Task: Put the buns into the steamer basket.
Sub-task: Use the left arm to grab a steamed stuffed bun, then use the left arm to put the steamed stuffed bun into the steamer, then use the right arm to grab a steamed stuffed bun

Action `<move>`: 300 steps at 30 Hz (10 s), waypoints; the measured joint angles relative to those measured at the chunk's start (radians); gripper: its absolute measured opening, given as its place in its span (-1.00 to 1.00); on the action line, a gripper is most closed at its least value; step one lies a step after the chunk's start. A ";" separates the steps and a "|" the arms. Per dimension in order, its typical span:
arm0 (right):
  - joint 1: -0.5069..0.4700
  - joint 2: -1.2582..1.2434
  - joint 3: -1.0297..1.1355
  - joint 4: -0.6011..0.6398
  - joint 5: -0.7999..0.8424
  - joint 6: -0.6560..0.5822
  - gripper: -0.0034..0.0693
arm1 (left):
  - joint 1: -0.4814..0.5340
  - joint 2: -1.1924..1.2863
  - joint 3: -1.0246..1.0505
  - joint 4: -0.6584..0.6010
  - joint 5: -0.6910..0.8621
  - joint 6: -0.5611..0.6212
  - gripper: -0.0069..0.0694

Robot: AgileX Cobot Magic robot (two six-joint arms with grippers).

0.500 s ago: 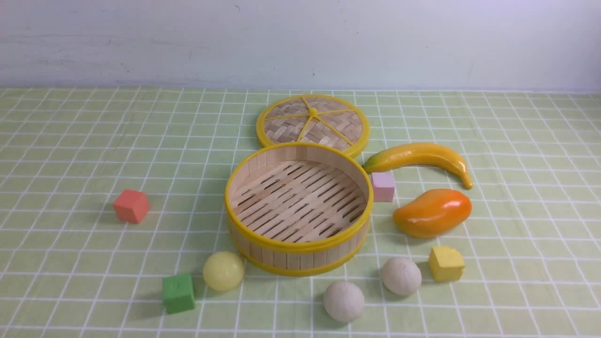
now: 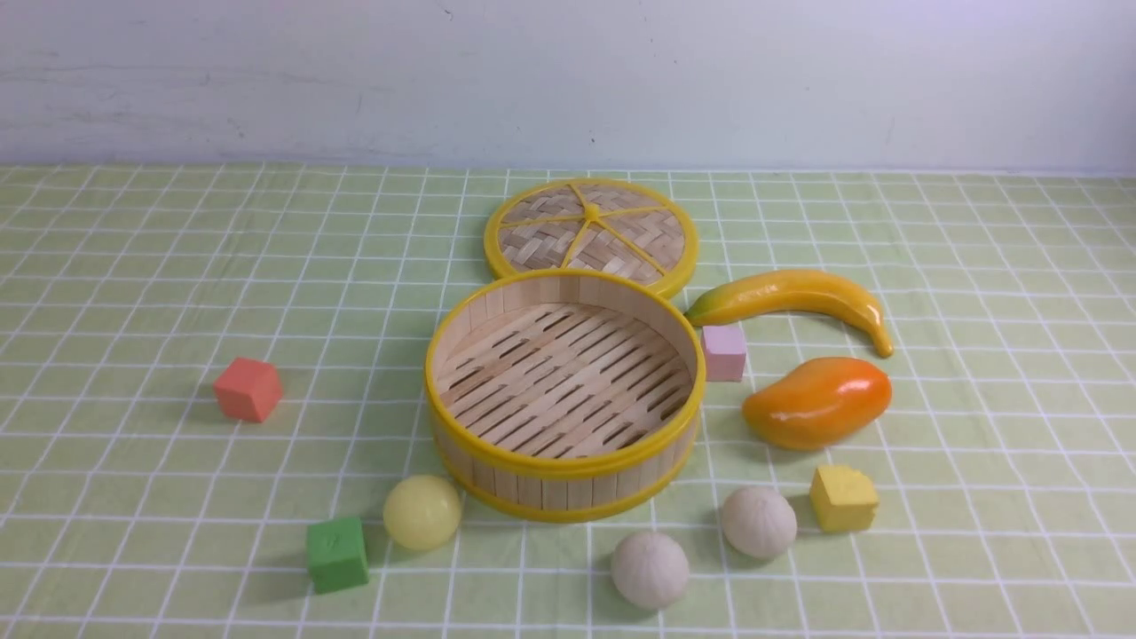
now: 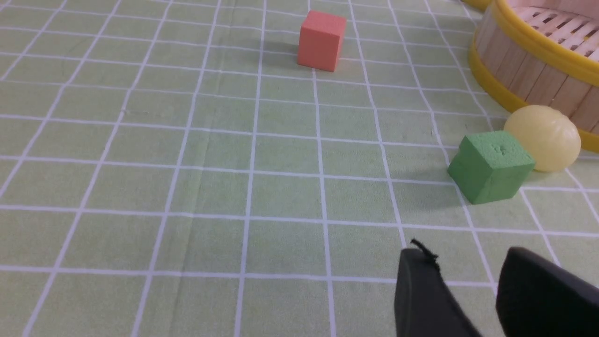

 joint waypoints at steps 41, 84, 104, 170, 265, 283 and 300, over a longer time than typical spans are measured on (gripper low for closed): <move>0.000 0.000 0.000 0.000 0.000 0.000 -0.25 | 0.001 0.000 -0.072 -0.441 -0.803 -0.420 -0.19; 0.057 0.000 0.000 0.000 0.000 -0.001 -0.25 | -0.333 1.620 -1.251 -0.170 0.584 -0.055 -0.17; 0.058 0.000 0.000 0.000 0.000 -0.001 -0.25 | -0.385 1.903 -1.404 0.067 0.559 -0.180 -0.17; 0.058 0.000 0.000 0.000 0.000 -0.001 -0.25 | -0.385 1.929 -1.802 0.146 0.794 -0.115 -0.85; 0.058 0.000 0.000 0.000 0.000 0.000 -0.25 | 0.044 0.075 -0.136 -0.044 -0.298 -0.122 -0.85; 0.058 0.000 0.000 0.000 0.000 0.000 -0.25 | 0.093 0.009 0.003 -0.109 -0.005 -0.085 -0.85; 0.058 0.000 0.002 -0.001 -0.019 0.000 -0.25 | 0.093 0.009 0.003 -0.109 -0.005 -0.085 -0.82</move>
